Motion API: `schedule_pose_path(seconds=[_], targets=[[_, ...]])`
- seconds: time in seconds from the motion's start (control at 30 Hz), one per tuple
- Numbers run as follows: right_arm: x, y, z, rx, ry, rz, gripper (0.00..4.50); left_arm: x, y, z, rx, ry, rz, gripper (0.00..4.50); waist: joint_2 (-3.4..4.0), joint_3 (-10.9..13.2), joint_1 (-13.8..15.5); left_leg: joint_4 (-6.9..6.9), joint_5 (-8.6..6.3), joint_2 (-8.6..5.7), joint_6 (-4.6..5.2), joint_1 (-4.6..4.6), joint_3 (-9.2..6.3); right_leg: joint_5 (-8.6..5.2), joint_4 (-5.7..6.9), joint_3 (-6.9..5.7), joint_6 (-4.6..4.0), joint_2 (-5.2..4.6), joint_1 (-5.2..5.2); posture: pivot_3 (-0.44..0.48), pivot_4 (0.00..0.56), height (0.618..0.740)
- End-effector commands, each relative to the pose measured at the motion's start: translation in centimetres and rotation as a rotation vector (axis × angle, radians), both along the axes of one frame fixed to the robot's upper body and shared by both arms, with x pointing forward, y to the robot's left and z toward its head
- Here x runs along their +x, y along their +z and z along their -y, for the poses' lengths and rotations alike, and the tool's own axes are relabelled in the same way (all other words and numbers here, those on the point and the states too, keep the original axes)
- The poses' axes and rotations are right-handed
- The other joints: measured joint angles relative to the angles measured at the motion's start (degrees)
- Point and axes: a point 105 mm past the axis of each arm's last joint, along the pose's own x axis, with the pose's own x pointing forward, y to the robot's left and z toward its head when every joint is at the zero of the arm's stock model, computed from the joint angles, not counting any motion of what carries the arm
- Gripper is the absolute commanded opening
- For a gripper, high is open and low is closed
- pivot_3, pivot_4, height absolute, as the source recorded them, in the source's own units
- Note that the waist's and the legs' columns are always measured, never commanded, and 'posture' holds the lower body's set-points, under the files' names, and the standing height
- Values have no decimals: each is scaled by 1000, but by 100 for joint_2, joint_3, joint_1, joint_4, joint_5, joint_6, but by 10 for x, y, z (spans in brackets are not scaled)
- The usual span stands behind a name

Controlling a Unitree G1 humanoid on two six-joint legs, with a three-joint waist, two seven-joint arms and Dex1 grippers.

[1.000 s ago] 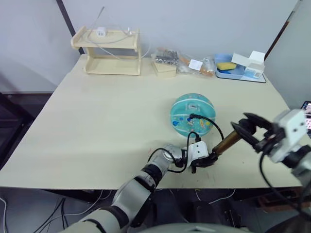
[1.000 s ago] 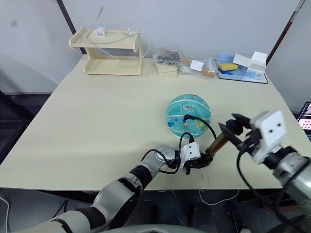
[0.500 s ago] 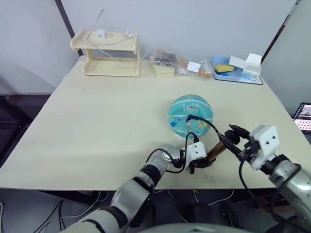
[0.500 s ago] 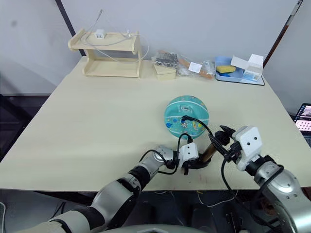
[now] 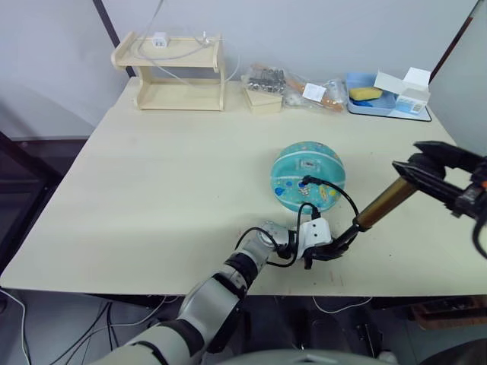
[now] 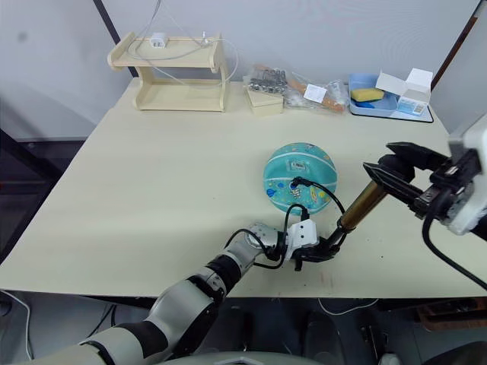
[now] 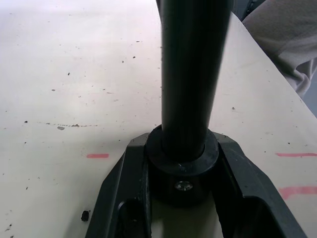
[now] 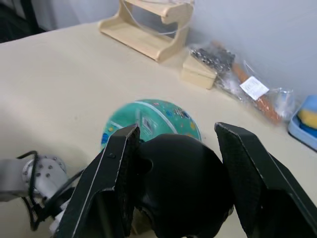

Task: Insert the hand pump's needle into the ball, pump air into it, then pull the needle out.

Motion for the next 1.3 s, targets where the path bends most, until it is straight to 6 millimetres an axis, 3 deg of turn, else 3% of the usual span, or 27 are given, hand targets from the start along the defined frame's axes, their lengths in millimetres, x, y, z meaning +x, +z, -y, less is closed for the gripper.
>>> schedule_pose_path(seconds=[0.03,0.1,0.3,0.4,0.5,0.63,0.73,0.8,0.93,1.07,1.17,1.3], targets=[[-8,25,3,21,-19,105,1934,-20,-55,-32,186,54,-146,1088,-8,5,7,4,0,2,0,-1,-1,0,3,0,0,1,0,0,150,740],[-3,9,4,15,-38,57,1934,-21,-57,-33,189,56,-148,1088,-9,4,10,8,0,2,0,-1,-1,0,6,0,1,1,0,0,150,740],[8,-98,4,34,-93,-216,1934,-23,-61,-35,198,63,-145,1088,-97,-100,-4,9,0,10,0,17,-11,-9,11,-1,20,16,15,0,150,740],[8,-137,-3,54,-79,-284,1933,-23,-62,-35,200,66,-143,1088,-125,-136,-50,9,-1,26,-2,53,-19,-20,8,-7,28,21,44,0,150,740],[9,-171,-16,80,-52,-337,1933,-22,-61,-35,199,67,-140,1088,-143,-149,-82,7,-19,58,-32,117,-21,-24,5,-8,31,23,106,0,150,740],[6,-214,-31,78,-27,-416,1933,-21,-58,-34,193,63,-135,1088,-146,-168,-77,7,-20,84,-36,121,-21,-24,2,-23,31,2,105,0,150,740],[4,-229,-36,87,-26,-435,1933,-19,-56,-34,188,59,-134,1088,-148,-213,-71,6,-23,87,-40,120,-22,-23,2,-43,30,8,103,0,150,740],[6,-223,-34,84,-29,-400,1933,-19,-55,-35,187,56,-135,1088,-153,-219,-77,5,-21,95,-37,121,-25,-30,1,-57,20,40,103,0,150,740],[11,-193,-24,61,-53,-290,1933,-18,-54,-36,185,51,-135,1088,-146,-216,-75,5,-30,107,-53,122,-31,-30,1,-60,19,45,103,0,150,740],[12,-128,-13,77,-75,-102,1933,-18,-52,-35,182,42,-137,1088,-95,-174,-58,5,-36,105,-63,109,-35,-30,0,-67,18,36,95,0,150,740],[9,-89,-7,67,-70,-13,1933,-18,-52,-33,185,37,-141,1088,-17,-103,-41,6,-29,81,-50,90,-22,-28,-10,-68,20,14,84,0,150,740],[3,-33,0,63,-52,96,1933,-19,-51,-28,191,30,-141,1088,28,-64,29,8,-22,18,-23,20,-35,-3,-7,-75,10,-4,30,0,150,740]])
